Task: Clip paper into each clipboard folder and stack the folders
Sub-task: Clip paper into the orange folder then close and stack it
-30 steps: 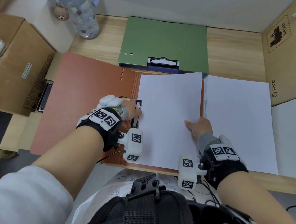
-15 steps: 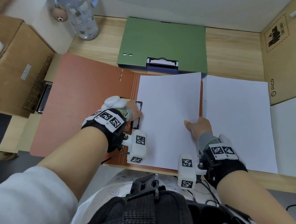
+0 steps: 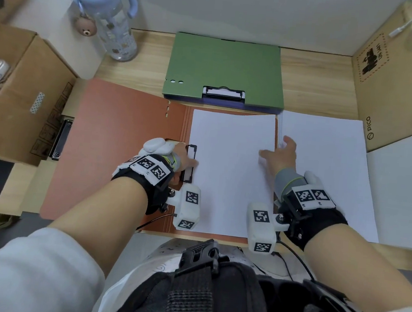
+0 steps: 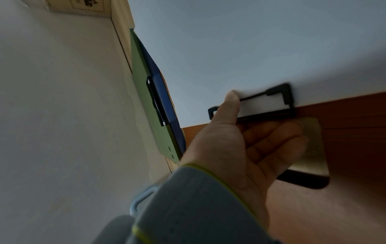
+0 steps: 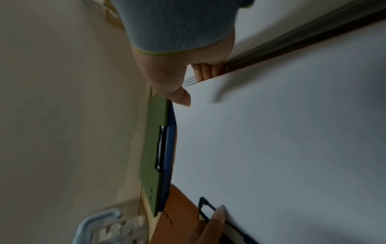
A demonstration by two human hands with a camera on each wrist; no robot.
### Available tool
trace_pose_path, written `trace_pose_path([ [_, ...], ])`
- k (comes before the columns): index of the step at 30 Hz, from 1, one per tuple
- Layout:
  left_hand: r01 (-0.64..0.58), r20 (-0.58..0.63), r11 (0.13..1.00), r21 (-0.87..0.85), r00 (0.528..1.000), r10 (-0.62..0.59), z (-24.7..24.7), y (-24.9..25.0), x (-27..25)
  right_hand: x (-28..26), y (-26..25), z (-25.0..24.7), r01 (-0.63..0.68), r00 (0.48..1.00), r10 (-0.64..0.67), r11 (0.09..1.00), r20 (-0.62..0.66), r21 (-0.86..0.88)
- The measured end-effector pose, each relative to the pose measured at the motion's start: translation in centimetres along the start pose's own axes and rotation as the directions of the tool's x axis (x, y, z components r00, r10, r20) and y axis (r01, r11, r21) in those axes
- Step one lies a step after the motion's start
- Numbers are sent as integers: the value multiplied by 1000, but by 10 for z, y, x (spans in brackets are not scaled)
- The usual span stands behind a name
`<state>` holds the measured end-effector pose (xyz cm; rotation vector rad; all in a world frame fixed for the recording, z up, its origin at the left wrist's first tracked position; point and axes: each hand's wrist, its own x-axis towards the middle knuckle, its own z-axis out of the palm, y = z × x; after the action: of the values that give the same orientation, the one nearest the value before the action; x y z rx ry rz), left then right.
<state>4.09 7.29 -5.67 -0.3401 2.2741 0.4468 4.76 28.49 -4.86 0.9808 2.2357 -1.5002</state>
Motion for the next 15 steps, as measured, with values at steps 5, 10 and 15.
trace_pose_path([
  [5, -4, 6, 980, -201, 1000, 5, -10, -16, -5, -7, -38, 28, 128, 990, -123, 989, 61, -75],
  [10, -139, -259, 880, -454, 966, 19, -38, -47, -9, -25, -62, 74, 138, 955, -107, 986, 276, -96],
  [15, -126, -456, 867, -482, 881, -126, -75, -95, -21, -54, -71, 125, 210, 887, -119, 964, 446, -161],
])
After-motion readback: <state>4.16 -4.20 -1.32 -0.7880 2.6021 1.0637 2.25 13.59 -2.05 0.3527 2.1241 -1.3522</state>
